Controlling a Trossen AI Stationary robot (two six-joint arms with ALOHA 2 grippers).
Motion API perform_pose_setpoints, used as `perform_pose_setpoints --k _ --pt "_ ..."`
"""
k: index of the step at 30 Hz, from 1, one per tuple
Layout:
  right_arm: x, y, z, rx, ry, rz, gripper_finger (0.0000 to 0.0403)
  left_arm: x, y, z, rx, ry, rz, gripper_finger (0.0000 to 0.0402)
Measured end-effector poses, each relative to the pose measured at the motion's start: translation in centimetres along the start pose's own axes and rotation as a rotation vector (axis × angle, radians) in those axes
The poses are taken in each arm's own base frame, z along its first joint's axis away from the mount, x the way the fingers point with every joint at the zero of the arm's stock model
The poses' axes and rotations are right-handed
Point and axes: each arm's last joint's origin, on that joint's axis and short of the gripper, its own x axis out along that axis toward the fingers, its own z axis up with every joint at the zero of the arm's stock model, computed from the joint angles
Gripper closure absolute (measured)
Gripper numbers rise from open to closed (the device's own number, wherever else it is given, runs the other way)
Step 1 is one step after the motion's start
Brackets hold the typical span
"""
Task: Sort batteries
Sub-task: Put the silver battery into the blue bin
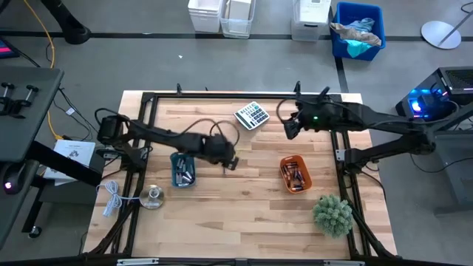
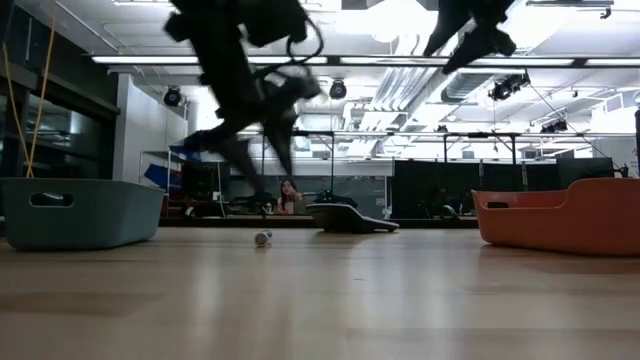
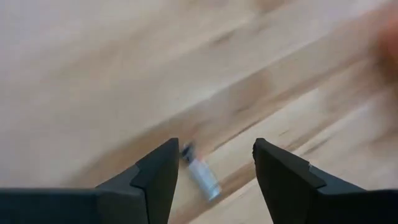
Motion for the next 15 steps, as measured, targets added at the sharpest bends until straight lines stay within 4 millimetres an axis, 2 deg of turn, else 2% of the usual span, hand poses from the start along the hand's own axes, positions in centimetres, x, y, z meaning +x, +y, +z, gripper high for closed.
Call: perform_pose_setpoints --k 3,6,8,15 --pt "1.3 0.4 -0.2 -0.024 0.035 -0.023 0.0155 0.7 0.2 -1.9 -0.074 0.028 0.044 0.0209" --pt "2.3 0.7 -0.3 -0.062 0.064 -0.043 0.0155 1.5 -0.5 -2.9 -0.108 0.034 0.044 0.0209" --pt "2.8 0.9 -0.5 -0.082 0.086 -0.045 0.0155 2.3 -0.2 -3.7 -0.136 0.054 0.093 0.0209" --pt "3.3 1.0 -0.7 -0.094 0.116 -0.048 0.0155 4.9 0.0 -4.7 -0.164 0.110 0.149 0.0209"
